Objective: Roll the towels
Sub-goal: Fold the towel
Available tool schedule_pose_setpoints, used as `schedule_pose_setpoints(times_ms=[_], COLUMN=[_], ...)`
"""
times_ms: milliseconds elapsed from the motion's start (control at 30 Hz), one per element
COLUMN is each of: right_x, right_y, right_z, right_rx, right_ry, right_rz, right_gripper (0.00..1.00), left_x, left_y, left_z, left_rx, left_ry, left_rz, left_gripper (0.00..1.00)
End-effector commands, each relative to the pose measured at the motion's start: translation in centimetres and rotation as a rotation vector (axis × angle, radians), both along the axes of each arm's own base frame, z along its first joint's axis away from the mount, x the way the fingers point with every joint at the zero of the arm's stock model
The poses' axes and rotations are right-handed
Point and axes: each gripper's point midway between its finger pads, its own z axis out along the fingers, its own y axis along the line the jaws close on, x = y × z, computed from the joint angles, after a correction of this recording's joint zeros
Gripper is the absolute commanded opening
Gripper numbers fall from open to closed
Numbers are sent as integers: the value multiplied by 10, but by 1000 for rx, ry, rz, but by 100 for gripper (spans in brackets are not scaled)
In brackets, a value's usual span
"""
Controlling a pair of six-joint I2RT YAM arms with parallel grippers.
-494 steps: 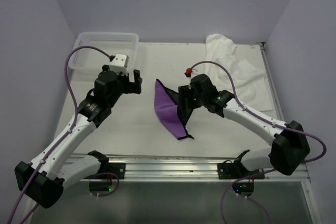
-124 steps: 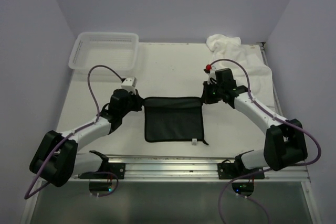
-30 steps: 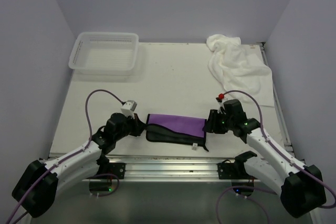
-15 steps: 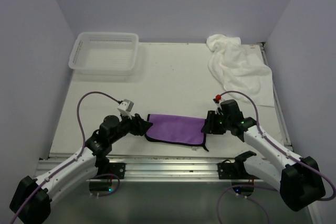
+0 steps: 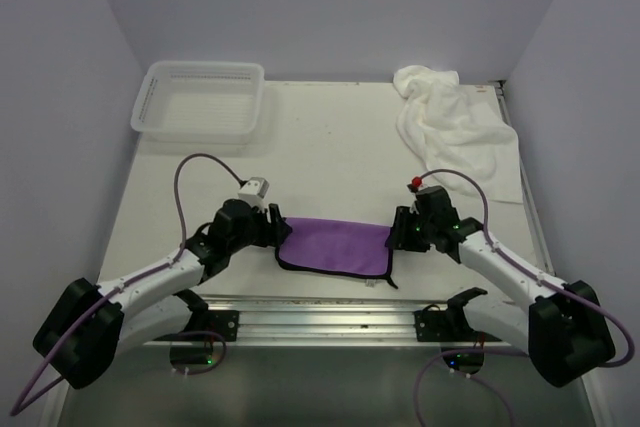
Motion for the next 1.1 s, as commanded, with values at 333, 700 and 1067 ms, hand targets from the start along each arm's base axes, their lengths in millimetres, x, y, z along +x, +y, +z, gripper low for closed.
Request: schedule_pose_setpoints(times_ms=[333,700,1067], right_x=[60,85,108], right_y=[9,13,14], right_z=[8,-5,5], right_rx=[-55,-128,-180], right_ry=[-67,-33,-38], right_rz=[-48,-7,17], right_gripper=[32,8,16], left_x=[39,57,78], left_y=[-14,-6,6], left_z=[15,-12,6], left_rx=[22,134,184], left_ry=[-51,0,-58], left_rz=[44,108,190], left_gripper=[47,21,17])
